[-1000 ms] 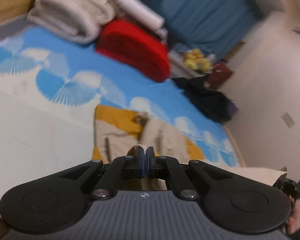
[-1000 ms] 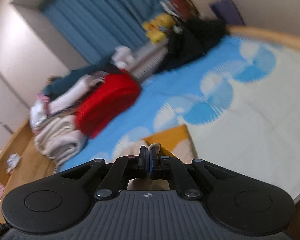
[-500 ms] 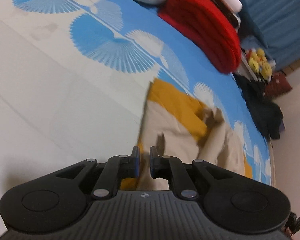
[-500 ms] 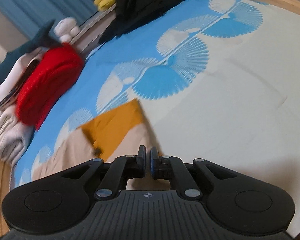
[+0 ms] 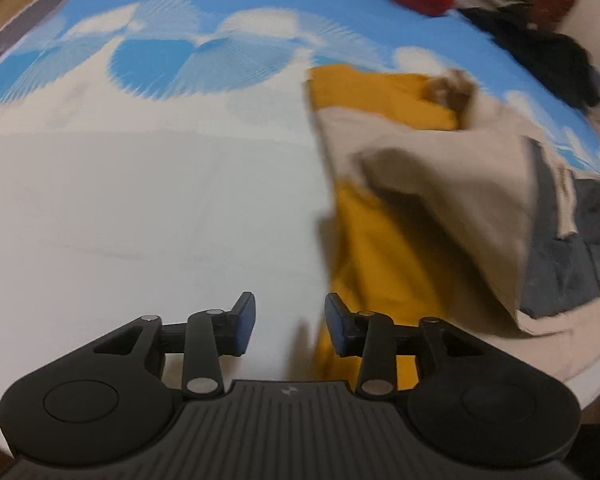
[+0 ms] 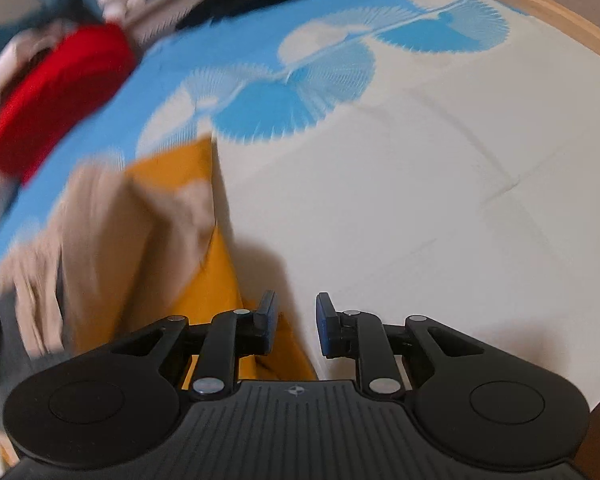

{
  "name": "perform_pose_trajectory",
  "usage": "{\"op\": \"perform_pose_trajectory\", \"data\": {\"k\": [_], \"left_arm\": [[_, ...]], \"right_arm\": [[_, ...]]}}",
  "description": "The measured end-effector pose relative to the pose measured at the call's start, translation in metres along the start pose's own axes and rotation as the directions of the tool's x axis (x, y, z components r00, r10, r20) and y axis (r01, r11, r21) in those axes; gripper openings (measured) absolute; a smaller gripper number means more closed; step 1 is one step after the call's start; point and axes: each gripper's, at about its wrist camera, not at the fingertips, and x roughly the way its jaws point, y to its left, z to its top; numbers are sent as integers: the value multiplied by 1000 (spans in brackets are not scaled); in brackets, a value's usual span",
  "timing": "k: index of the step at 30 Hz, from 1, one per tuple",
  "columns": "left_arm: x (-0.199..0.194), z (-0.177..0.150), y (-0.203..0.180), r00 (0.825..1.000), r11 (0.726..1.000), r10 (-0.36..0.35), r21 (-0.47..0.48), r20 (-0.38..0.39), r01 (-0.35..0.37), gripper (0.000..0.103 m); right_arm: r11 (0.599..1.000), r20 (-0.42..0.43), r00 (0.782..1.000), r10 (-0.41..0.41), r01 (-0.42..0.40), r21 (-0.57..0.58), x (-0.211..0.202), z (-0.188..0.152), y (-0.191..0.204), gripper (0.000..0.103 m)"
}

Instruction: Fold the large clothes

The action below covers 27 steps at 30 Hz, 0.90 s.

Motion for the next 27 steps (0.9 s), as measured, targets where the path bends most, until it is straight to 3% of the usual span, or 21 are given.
{"op": "perform_pose_trajectory", "data": {"k": [4, 7, 9, 13, 23, 25, 26, 27], "left_arm": [[-5, 9, -14, 992, 998, -55, -9, 111, 56, 52], [-2, 18, -26, 982, 997, -76, -19, 175, 80, 65], [5, 24, -35, 978, 997, -72, -12, 196, 76, 73], [20, 36, -51, 978, 999, -52, -1, 204, 53, 73], [45, 74, -64, 953, 996, -85, 40, 292, 77, 75], [49, 80, -65, 949, 994, -110, 60, 295, 97, 68], [53, 82, -66, 949, 992, -118, 79, 292, 99, 49], [56, 84, -66, 950, 990, -121, 101, 289, 95, 11]], "right_arm": [[996, 41, 998, 51, -47, -79, 1, -2, 22, 29], [989, 66, 994, 85, -76, -128, 6, 0, 37, 41], [985, 64, 995, 76, -65, -162, 14, 1, 46, 41], [981, 73, 995, 70, -55, -186, 31, 7, 53, 41], [976, 97, 987, 128, -109, -188, 63, 37, 71, 41], [972, 94, 986, 141, -120, -200, 69, 42, 75, 38], [971, 97, 985, 145, -123, -203, 71, 44, 77, 30], [970, 101, 984, 149, -126, -206, 72, 47, 78, 22]]}}
